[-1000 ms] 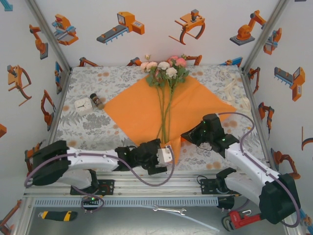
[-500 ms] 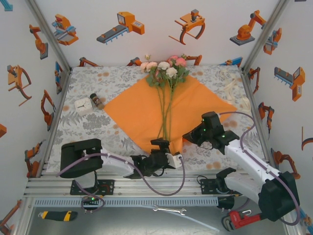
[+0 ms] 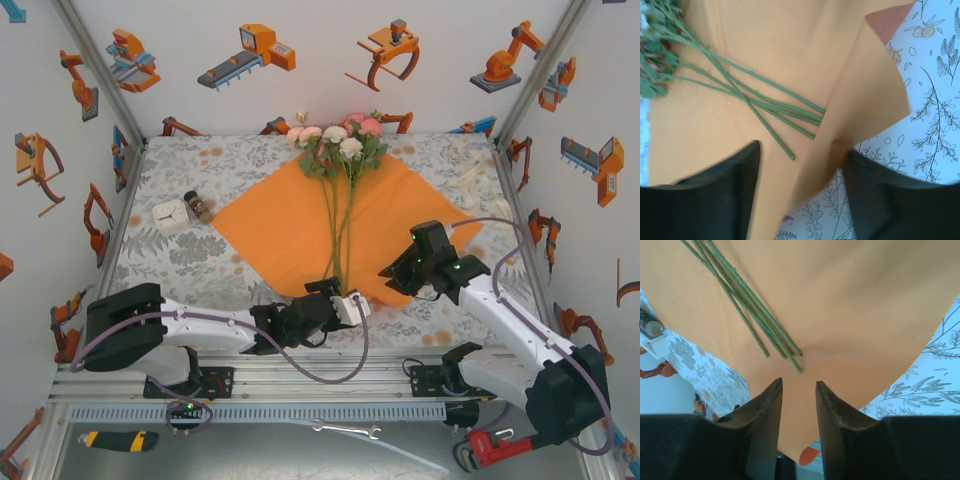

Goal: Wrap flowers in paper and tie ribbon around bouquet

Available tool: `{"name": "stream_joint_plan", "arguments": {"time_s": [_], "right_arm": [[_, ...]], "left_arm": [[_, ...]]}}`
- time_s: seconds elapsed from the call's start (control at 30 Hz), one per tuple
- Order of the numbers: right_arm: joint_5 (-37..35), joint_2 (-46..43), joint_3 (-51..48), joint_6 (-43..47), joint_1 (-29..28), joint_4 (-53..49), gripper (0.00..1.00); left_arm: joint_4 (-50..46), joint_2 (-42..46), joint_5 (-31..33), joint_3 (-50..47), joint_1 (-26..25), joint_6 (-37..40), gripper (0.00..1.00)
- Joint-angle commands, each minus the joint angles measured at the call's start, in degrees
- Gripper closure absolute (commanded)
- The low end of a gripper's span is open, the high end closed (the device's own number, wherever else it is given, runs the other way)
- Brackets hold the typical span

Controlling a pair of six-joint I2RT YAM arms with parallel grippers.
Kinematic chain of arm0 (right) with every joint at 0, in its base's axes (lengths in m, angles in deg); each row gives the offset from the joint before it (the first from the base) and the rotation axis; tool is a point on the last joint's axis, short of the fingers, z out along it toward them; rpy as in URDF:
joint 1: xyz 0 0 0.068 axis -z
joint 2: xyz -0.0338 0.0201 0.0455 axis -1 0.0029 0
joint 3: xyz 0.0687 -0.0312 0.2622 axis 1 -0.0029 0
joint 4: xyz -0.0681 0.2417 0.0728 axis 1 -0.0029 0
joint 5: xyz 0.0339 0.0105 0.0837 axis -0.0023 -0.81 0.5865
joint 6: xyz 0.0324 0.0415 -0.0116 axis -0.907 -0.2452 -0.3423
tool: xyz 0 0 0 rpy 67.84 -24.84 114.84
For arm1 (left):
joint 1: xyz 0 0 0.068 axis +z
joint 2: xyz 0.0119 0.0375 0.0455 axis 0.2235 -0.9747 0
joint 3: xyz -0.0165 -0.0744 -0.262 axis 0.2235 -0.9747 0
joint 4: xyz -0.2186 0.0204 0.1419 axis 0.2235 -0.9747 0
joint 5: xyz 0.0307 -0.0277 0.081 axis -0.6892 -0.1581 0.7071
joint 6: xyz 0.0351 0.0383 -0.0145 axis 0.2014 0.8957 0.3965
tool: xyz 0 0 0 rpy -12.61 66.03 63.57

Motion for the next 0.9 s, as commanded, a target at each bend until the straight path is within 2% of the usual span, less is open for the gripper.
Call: {"name": "stream_joint_plan", "arguments": {"time_s": [0.0,0.07,0.13,0.23,0.3,0.37,0.43,0.57,0.6,0.63,0.7,0.8,0.87], "right_arm": [[-3.1,-1.3,1.9,7.6,-0.3,-3.5,0.57],[-6.0,-3.0,3.2,14.1,-0.3,-5.0,0.49],[-6.3,-4.9,3.8,24.3,-0.3,-3.8,0.44],[2.2,-8.3,3.5,41.5,-0.3,1.7,0.39],[6.2,-10.6,2.4,48.4,-0.3,5.2,0.37],[10.7,-13.2,-0.2,53.3,-0.3,9.6,0.36],[15.6,-15.8,-3.2,56.0,-0.3,14.1,0.33],[25.5,-19.8,-10.6,56.5,-0.3,24.1,0.17],[26.5,-19.8,-11.5,56.4,-0.3,25.5,0.11],[27.2,-19.3,-12.1,56.6,-0.3,26.6,0.01],[27.1,-17.5,-12.9,58.2,-0.3,27.9,0.01],[19.8,-14.1,-13.4,60.3,-0.3,29.8,0.01],[18.7,-11.8,-14.7,62.6,-0.3,33.8,0.02]], "left_arm": [[-2.6,0.0,-4.9,0.2,1.6,-5.4,0.56],[-3.3,0.6,-6.7,0.7,1.9,-6.9,0.57],[-3.9,1.5,-8.5,0.8,2.6,-9.0,0.57],[-4.8,3.0,-13.5,0.5,5.3,-13.3,0.61],[-4.7,3.6,-18.5,0.1,7.6,-16.4,0.62],[-4.0,3.6,-19.9,-0.1,9.7,-19.7,0.62],[-4.0,3.6,-20.2,-0.2,11.1,-20.6,0.62],[-2.3,3.1,-22.0,-0.5,13.1,-20.8,0.73],[-1.8,2.7,-23.3,-0.3,13.8,-21.0,0.75],[-1.4,2.2,-24.6,-0.2,14.5,-21.2,0.77],[-0.1,1.1,-26.5,-0.2,15.7,-22.0,0.78],[1.4,0.3,-28.6,0.2,16.5,-22.6,0.77],[1.1,-0.1,-29.2,0.7,16.7,-22.6,0.77]]}}
